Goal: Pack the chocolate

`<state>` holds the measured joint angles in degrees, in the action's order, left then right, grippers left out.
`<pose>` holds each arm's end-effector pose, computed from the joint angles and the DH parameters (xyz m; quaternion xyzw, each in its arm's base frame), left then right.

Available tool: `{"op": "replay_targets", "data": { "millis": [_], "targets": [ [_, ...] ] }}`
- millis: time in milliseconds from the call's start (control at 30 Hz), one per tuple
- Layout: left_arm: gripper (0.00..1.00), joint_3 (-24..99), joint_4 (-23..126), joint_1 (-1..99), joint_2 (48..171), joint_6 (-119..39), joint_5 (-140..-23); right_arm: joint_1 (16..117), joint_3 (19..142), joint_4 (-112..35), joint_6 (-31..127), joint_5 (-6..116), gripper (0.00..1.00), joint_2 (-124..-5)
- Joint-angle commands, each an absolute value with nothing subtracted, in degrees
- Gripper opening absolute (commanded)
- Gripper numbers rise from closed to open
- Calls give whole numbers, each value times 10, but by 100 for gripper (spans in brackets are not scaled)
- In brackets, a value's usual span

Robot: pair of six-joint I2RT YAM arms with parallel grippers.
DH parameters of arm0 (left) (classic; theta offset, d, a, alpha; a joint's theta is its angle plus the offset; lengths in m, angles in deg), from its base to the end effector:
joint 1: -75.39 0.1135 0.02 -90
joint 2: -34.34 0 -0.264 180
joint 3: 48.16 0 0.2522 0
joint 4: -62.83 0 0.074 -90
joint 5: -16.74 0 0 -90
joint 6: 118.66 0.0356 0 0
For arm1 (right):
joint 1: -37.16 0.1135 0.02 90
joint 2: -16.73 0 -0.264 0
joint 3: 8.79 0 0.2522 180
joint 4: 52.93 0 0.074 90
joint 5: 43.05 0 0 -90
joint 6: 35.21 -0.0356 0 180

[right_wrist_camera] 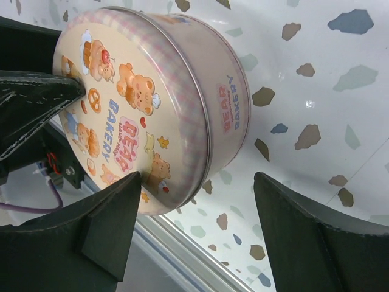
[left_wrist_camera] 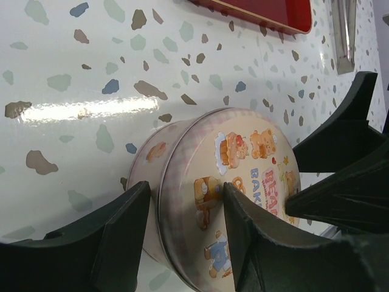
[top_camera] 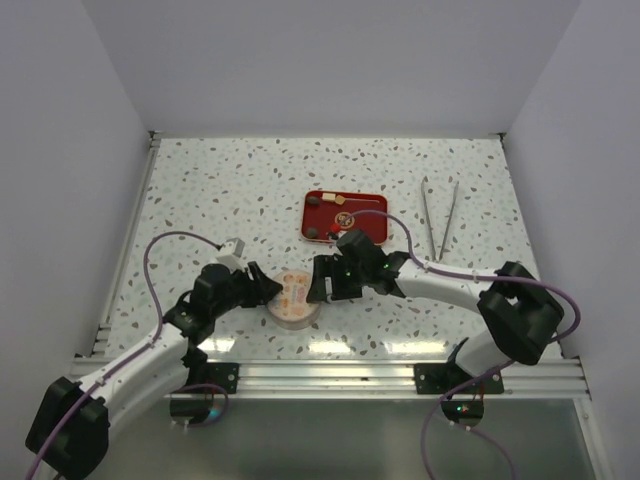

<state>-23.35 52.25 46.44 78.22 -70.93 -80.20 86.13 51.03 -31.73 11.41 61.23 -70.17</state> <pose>0.1406 -0.0827 0.1600 -0.0699 0.8606 -0.3347 0.3774 0.1919 0.2339 0.1813 -0.0894 0.9239 0.3353 0.1609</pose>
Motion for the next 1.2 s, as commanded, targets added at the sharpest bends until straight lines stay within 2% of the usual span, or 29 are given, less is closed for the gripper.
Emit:
{"op": "replay_targets", "data": {
  "millis": [0,267,767,1033,1133,1167],
  "targets": [
    [55,-238,481,466,800,-679,-793,874,545,-261,145,551,78,-709],
    [54,-267,524,465,825,-685,-810,902,576,-187,155,475,77,-749],
    [53,-257,632,438,937,-690,-820,902,559,-179,145,456,77,-727],
    [53,-246,649,423,954,-694,-814,901,550,-168,145,440,77,-705],
    [62,-235,630,423,940,-687,-801,902,553,-179,157,440,78,-691],
    [68,-225,612,423,927,-684,-797,902,557,-179,161,441,78,-684]
  ]
}}
